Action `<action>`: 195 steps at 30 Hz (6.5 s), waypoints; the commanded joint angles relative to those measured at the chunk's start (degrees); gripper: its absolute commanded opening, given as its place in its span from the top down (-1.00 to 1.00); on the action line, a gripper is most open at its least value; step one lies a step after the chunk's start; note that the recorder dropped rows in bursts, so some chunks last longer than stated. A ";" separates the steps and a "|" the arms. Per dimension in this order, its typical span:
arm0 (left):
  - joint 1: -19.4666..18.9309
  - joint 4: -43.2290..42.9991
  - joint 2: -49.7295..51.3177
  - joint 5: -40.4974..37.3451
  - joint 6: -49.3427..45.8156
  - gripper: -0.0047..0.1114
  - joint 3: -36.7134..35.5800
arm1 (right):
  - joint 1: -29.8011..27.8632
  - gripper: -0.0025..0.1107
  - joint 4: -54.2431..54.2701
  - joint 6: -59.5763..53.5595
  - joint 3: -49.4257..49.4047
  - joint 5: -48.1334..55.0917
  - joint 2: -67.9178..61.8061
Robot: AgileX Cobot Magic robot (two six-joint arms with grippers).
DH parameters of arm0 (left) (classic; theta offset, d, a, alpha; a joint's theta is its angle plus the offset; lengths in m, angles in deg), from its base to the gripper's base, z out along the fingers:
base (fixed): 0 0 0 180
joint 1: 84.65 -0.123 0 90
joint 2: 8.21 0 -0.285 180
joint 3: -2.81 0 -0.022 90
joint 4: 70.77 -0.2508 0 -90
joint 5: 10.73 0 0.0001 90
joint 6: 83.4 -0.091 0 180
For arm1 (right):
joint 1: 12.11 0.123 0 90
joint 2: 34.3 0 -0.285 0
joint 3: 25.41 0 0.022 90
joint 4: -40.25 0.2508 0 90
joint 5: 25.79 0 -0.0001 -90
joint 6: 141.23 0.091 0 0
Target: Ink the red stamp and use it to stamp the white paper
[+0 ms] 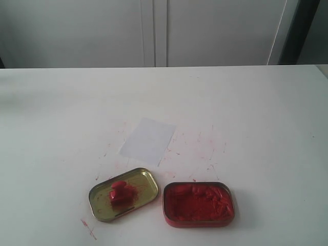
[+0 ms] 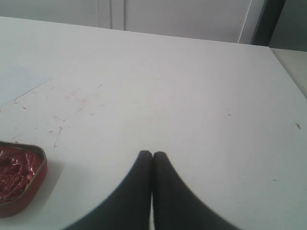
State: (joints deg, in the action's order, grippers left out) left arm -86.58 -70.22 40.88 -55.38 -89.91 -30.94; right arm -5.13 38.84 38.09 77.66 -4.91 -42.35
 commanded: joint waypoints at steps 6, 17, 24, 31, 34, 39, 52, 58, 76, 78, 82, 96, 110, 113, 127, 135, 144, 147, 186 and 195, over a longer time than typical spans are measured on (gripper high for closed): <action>0.38 3.01 12.10 -8.19 0.23 0.92 6.90 | -0.20 0.96 -0.14 0.14 -0.29 -0.93 0.26; 11.24 4.05 27.93 -11.41 -1.23 0.92 12.64 | -0.20 0.96 -0.14 0.14 -0.29 -0.93 0.26; 23.91 3.57 38.35 -9.94 -1.23 0.92 19.73 | -0.20 0.96 -0.14 0.14 -0.29 -0.93 0.26; 34.33 2.96 45.15 -6.45 -3.99 0.92 25.02 | -0.20 0.96 -0.14 0.14 -0.29 -0.93 0.26; 38.04 2.71 48.96 -6.10 -5.84 0.92 27.21 | -0.20 0.96 -0.14 0.14 -0.29 -0.93 0.26; 40.35 2.97 52.74 -7.28 -7.70 0.92 29.84 | -0.20 0.96 -0.14 0.14 -0.29 -0.93 0.26; 42.63 3.87 58.08 -9.46 -19.81 0.92 31.98 | -0.20 0.96 -0.14 0.14 -0.29 -0.93 0.26; 42.63 3.87 58.08 -6.92 -21.89 0.92 31.98 | -0.20 0.96 -0.14 0.14 -0.29 -0.93 0.26; 42.63 4.14 58.08 -2.68 -21.91 0.31 31.98 | -0.20 0.96 -0.14 0.14 -0.29 -0.93 0.26; 42.63 4.57 58.08 -2.86 -21.91 0.31 31.98 | -0.20 0.96 -0.14 0.14 -0.29 -0.93 0.26; 42.63 4.56 58.08 -3.70 -20.23 0.31 31.98 | -0.20 0.96 -0.14 0.14 -0.29 -0.93 0.26; 42.63 4.56 62.60 -3.73 -18.88 0.05 31.98 | -0.20 0.96 -0.14 0.14 -0.29 -0.93 0.26; 42.63 2.64 66.83 -4.46 -18.88 0.06 31.87 | -0.20 0.96 -0.14 0.14 -0.29 -0.93 0.26; 42.63 2.36 67.64 -4.32 -18.88 0.06 31.87 | -0.20 0.96 -0.14 0.14 -0.29 -0.93 0.26; 42.63 2.36 68.22 -2.91 -18.88 0.27 31.87 | -0.20 0.96 -0.14 0.14 -0.29 -0.93 0.26; 42.63 2.36 68.22 -3.13 -18.88 0.83 31.87 | -0.20 0.96 -0.14 0.14 -0.29 -0.93 0.26; 42.63 2.36 67.96 -4.10 -18.88 0.92 31.98 | -0.20 0.96 -0.14 0.14 -0.29 -0.93 0.26; 42.63 2.36 66.84 -4.52 -18.88 0.92 31.98 | -0.20 0.96 -0.14 0.14 -0.29 -0.93 0.26; 54.92 3.52 76.29 -16.61 -17.77 0.92 60.16 | -0.20 0.96 -0.14 0.14 -0.29 -0.93 0.26; 58.38 2.97 81.16 -16.82 -19.20 0.92 63.29 | -0.20 0.96 -0.14 0.14 -0.29 -0.93 0.26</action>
State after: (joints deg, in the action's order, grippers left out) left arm -28.95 -67.26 121.29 -70.79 -108.79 31.98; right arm -5.13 38.84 38.09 77.66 -4.91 -42.35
